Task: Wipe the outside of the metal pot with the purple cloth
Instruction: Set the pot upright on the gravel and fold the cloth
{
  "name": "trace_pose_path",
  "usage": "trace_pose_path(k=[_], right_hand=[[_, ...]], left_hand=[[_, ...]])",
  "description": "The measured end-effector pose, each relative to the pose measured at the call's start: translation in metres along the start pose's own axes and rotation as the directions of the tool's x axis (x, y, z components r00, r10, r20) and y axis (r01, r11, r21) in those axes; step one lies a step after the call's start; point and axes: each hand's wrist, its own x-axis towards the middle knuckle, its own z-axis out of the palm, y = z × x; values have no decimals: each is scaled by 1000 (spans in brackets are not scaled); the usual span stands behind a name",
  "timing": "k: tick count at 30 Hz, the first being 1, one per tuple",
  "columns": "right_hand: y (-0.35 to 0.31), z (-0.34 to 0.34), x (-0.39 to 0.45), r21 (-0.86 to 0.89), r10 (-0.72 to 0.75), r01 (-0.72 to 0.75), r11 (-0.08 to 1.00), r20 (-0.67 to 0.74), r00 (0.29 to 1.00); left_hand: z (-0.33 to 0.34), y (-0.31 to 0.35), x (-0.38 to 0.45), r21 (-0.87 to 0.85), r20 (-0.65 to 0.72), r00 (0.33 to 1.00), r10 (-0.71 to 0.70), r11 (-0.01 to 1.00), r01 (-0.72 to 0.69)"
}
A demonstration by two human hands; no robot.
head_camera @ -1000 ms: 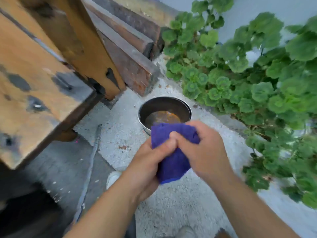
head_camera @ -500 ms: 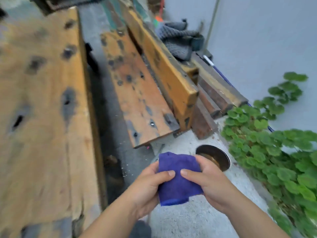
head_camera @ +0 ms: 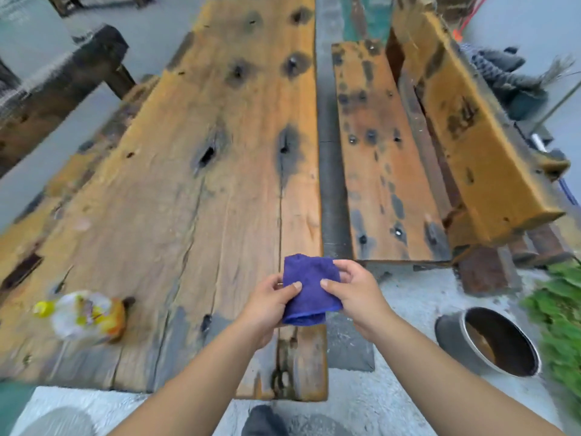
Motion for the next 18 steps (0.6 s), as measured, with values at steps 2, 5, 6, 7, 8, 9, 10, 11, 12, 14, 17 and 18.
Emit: trace_pose_path(k=[2,5,6,7,8,9,10,11,12,14,17,18], right_hand=[[6,35,32,-42,-18,16,999,-51,999],[12,72,78,-87,-43,31,996,-141,989],[15,83,92,-114,-43,24,993,-168,985],[18,92,108,-153,-47,18,988,-190,981],[22,100,122,-187,-52,12,982,-207,977],[26,107,136,-213,-59,10,977,-225,972],[32,114,150,-241,-67,6,970,-244,967],[37,120,161,-268,-76,4,964,-260,963],[44,125,172,-280,-78,-4,960,-283,956],[55,133,187,-298,-80,-24,954,-333,939],[63,138,205,-333,-93,-50,942,-399,912],[64,138,210,-346,-89,-62,936,-405,910]], left_hand=[[-31,7,33,3,-2,1000,-4,1000,4],[-68,17,81,29,25,999,-35,999,34],[-79,21,98,47,33,998,-47,998,45],[-89,24,115,69,37,998,-51,996,48],[-98,27,133,93,36,998,-50,995,46],[-106,27,150,107,32,998,-45,993,42],[-113,25,166,128,26,999,-37,991,34],[-117,24,178,165,16,1000,-13,986,10],[-120,22,190,217,11,1000,10,976,-12],[-122,13,213,294,-8,998,55,954,-50],[-119,7,234,384,-41,993,107,920,-83],[-118,6,238,402,-56,992,114,912,-82]])
